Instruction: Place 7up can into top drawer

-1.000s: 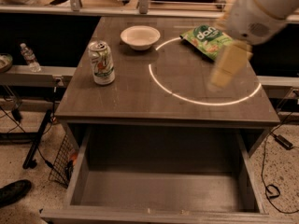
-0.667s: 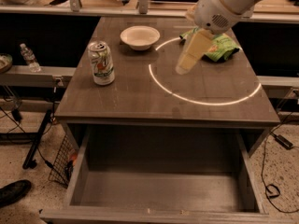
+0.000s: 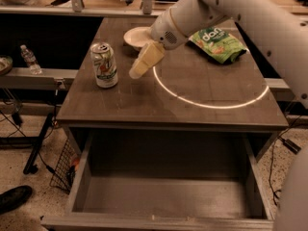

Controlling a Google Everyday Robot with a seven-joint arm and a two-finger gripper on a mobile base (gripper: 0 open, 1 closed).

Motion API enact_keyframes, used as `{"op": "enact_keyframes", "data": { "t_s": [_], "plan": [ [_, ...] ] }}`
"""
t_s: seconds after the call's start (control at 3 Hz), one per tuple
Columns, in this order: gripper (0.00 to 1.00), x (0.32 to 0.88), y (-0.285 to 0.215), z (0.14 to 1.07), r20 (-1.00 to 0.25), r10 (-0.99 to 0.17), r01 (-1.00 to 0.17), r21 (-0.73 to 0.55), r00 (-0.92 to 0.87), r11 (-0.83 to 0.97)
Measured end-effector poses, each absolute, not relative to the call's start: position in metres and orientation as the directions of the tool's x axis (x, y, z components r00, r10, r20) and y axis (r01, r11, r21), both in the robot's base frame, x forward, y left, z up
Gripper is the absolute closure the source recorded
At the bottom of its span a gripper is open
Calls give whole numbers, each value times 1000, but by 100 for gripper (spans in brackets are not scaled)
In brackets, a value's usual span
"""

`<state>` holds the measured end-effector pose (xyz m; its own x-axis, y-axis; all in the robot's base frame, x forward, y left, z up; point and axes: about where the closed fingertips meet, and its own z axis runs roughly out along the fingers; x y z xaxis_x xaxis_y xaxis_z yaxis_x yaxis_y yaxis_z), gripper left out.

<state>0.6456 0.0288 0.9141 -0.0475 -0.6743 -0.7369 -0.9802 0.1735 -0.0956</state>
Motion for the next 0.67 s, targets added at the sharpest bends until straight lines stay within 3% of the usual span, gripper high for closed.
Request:
{"op": "enact_keyframes", "data": {
  "t_s": [0.67],
  "plan": [
    [0,637,94,886,-845,-525,-994,60,-101,94]
  ]
}}
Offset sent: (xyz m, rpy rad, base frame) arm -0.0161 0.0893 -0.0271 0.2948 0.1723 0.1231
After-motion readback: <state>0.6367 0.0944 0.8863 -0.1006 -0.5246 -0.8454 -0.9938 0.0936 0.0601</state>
